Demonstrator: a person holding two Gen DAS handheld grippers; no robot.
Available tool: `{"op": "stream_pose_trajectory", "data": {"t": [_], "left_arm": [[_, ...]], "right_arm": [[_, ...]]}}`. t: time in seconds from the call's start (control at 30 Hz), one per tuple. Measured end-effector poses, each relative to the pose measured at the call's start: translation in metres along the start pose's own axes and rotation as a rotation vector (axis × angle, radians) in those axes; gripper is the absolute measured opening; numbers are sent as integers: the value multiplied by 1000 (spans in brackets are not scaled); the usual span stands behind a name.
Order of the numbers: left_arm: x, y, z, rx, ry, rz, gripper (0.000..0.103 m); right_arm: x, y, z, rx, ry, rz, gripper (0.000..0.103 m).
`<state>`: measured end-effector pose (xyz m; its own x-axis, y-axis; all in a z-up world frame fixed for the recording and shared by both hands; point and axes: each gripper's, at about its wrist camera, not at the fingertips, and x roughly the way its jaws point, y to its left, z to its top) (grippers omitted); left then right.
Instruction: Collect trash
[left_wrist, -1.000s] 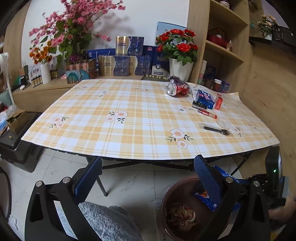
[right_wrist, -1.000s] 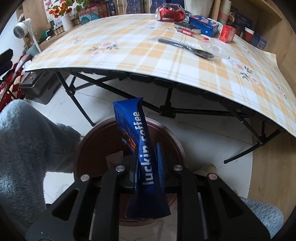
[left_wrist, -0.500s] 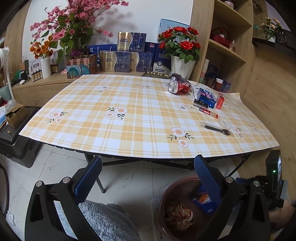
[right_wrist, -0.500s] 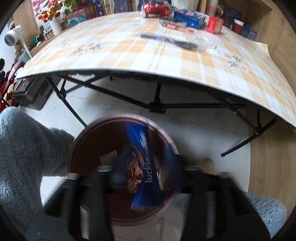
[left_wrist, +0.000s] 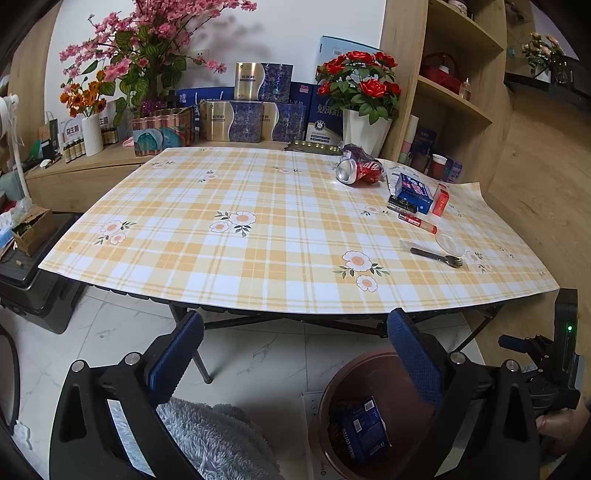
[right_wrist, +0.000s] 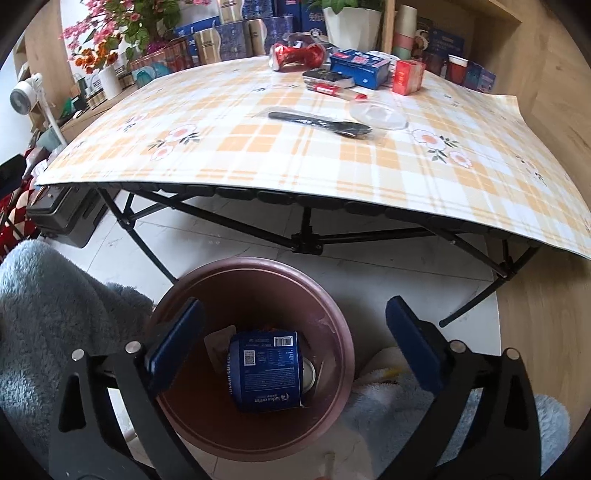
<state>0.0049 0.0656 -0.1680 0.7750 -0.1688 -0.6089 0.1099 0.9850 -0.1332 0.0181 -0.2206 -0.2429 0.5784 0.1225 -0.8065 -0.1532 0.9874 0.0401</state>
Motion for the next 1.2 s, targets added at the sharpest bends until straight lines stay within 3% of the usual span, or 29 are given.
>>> {"op": "stream_pose_trajectory", "data": {"t": [0.4, 0.57, 0.87, 0.93, 1.0, 1.2], "left_arm": [[1, -1, 0, 2, 4, 5, 97], [8, 2, -2, 11, 44, 8, 97], [25, -18, 31, 26, 67, -145, 97], [38, -34, 43, 65, 82, -173, 97], [49, -50, 51, 110, 91, -194, 97], [98, -111, 64, 376, 138, -263, 97]], "right_arm": [[-15, -21, 8, 115, -45, 30, 97], [-34, -40, 21, 165, -112, 32, 97], [-53, -71, 51, 146, -178, 41, 97], [-49, -76, 60, 134, -146, 65, 97], [-44, -79, 68, 122, -115, 23, 97], [-35, -94, 80, 95, -103, -30, 97]]}}
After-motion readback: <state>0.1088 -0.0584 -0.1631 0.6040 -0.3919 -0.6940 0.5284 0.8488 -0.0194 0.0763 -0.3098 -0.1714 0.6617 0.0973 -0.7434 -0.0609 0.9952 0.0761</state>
